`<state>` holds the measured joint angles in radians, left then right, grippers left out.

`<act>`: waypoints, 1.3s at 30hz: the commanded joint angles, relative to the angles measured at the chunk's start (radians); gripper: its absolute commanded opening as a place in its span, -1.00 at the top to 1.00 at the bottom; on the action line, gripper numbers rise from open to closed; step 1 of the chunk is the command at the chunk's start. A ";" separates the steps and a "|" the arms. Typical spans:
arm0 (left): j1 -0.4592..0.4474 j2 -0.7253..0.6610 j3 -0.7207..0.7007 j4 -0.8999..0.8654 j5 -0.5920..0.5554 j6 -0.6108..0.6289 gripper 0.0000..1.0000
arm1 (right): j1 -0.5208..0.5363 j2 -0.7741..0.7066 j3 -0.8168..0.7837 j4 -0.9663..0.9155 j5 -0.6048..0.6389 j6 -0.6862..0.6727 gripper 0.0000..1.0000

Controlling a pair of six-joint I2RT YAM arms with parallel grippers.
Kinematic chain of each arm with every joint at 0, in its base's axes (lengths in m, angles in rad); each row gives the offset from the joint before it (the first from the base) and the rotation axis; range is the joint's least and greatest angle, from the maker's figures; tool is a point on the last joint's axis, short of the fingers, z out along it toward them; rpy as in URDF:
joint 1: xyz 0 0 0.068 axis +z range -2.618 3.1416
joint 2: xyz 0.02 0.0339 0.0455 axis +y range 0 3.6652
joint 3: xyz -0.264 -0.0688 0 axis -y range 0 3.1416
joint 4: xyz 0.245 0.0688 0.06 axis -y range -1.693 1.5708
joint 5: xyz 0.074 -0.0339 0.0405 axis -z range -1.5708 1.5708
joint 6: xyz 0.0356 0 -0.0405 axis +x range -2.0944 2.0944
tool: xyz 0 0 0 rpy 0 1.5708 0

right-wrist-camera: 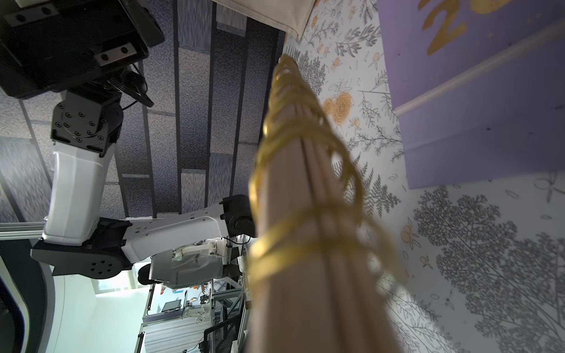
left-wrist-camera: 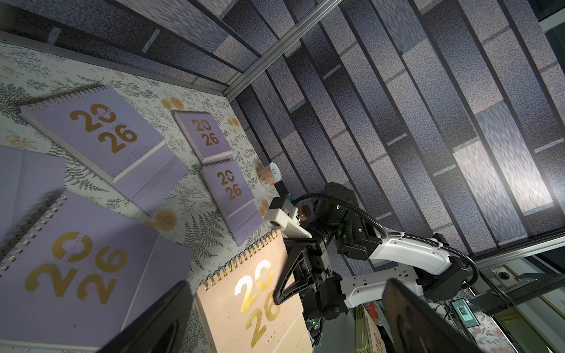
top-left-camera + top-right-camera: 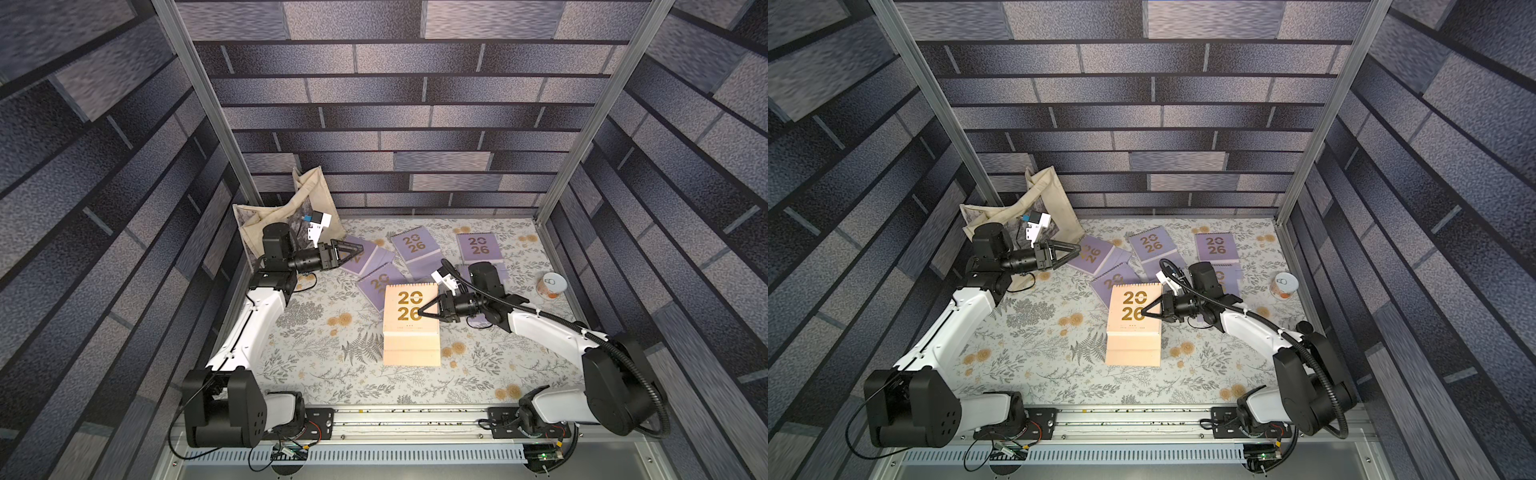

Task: Stack the calendars
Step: Place the calendar at the center of the board.

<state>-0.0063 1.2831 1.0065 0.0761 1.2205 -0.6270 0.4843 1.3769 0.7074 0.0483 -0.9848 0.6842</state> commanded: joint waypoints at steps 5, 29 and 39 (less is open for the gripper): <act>-0.015 -0.008 -0.032 0.048 -0.006 0.010 -1.00 | 0.037 -0.051 -0.126 0.025 0.037 0.021 1.00; -0.022 0.002 -0.050 0.063 -0.005 0.006 -1.00 | 0.039 0.068 -0.196 -0.031 0.045 -0.055 1.00; -0.013 0.001 -0.064 0.071 0.002 0.009 -1.00 | -0.001 0.033 -0.180 -0.162 0.083 -0.097 1.00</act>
<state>-0.0265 1.2842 0.9577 0.1196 1.2148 -0.6281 0.5007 1.4326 0.5076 -0.0463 -0.9092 0.6182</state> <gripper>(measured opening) 0.999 0.121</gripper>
